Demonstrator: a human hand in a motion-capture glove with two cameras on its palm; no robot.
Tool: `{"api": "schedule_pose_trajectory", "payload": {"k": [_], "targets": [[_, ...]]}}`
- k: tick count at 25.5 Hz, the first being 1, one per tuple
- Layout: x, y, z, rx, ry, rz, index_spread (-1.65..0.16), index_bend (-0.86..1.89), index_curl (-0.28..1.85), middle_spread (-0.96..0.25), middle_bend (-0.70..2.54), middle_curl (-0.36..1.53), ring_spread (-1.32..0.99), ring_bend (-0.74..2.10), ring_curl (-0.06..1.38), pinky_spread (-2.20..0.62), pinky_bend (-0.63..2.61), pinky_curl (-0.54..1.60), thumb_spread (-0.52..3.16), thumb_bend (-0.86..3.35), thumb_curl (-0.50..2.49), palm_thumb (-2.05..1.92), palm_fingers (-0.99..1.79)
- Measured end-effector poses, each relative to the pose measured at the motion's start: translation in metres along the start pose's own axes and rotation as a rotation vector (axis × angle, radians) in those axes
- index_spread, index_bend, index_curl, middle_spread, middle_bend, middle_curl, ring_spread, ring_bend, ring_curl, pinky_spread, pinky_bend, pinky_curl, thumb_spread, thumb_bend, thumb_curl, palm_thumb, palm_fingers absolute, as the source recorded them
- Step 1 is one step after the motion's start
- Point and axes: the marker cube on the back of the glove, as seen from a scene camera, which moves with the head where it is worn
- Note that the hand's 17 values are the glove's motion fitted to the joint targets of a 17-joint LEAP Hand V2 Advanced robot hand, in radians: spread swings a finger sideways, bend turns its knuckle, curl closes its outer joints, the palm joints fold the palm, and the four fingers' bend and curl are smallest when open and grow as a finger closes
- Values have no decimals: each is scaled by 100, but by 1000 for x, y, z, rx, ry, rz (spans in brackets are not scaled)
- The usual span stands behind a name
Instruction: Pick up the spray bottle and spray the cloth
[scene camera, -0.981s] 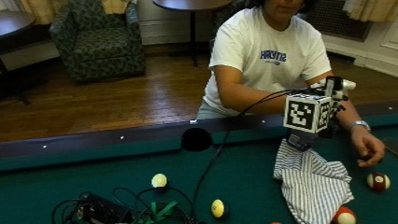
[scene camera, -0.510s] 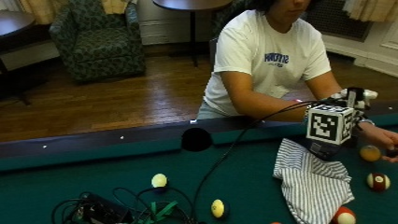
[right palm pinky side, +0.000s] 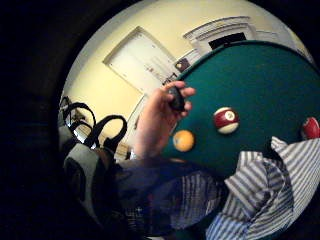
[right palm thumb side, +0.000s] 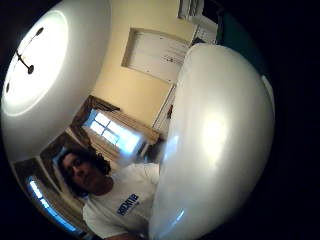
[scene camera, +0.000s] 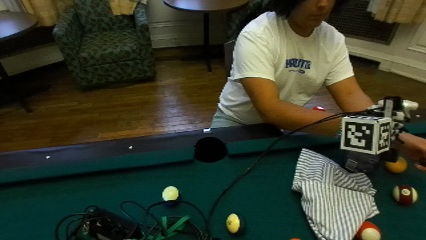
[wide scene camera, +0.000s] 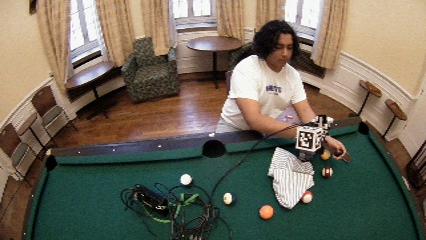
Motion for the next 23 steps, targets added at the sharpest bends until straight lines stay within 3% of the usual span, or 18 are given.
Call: {"api": "schedule_pose_trajectory", "payload": {"k": [8, 13, 23], "targets": [[11, -10, 7, -71, -26, 32, -28, 29, 62, -22, 63, 53, -20, 69, 45, -30, 41, 38, 49, -3, 89, 89, 139], [17, -18, 8, -8, -17, 23, -28, 28, 62, -22, 63, 53, -21, 69, 45, -31, 41, 38, 50, -3, 88, 88, 139], [22, 5, 6, -69, -73, 73, -29, 27, 61, -20, 56, 50, -21, 67, 44, -27, 41, 38, 55, -3, 87, 87, 132]]}}
